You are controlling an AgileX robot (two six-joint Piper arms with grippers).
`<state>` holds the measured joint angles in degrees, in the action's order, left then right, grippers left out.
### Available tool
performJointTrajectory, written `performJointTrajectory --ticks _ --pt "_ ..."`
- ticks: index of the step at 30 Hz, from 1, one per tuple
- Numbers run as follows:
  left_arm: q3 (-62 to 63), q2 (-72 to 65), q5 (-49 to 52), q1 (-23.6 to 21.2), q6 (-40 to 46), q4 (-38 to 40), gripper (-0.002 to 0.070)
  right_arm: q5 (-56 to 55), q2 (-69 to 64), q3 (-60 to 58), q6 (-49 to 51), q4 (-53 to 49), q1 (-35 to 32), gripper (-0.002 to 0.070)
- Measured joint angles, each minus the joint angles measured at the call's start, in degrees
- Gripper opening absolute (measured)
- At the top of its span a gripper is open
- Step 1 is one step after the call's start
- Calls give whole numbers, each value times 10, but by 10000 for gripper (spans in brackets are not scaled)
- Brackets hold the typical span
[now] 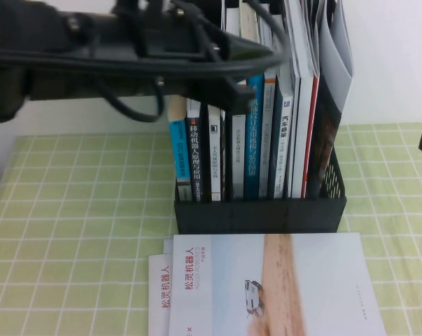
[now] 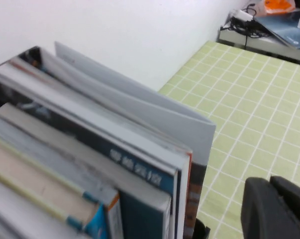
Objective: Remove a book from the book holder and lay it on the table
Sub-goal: Hold the bookshelf, then pick up the right side book from the book shelf
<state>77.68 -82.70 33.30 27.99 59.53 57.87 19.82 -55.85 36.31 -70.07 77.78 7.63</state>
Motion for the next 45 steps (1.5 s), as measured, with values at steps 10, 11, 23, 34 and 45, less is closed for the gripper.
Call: performJointTrajectory --ticks 10,11,23,34,45 --pt "143 -156 -20 75 3 -50 -3 17 -84 3 -264 196 0 167" --pt "154 -169 -20 75 3 -54 -3 32 -93 7 -271 197 0 203" --pt "182 -223 -37 81 -28 -160 -3 108 -255 125 -294 198 0 374" --pt "182 -224 -39 81 -59 -170 -3 99 -413 206 -330 199 0 372" --pt "183 -223 -37 81 -69 -196 -3 120 -421 211 -389 198 0 32"
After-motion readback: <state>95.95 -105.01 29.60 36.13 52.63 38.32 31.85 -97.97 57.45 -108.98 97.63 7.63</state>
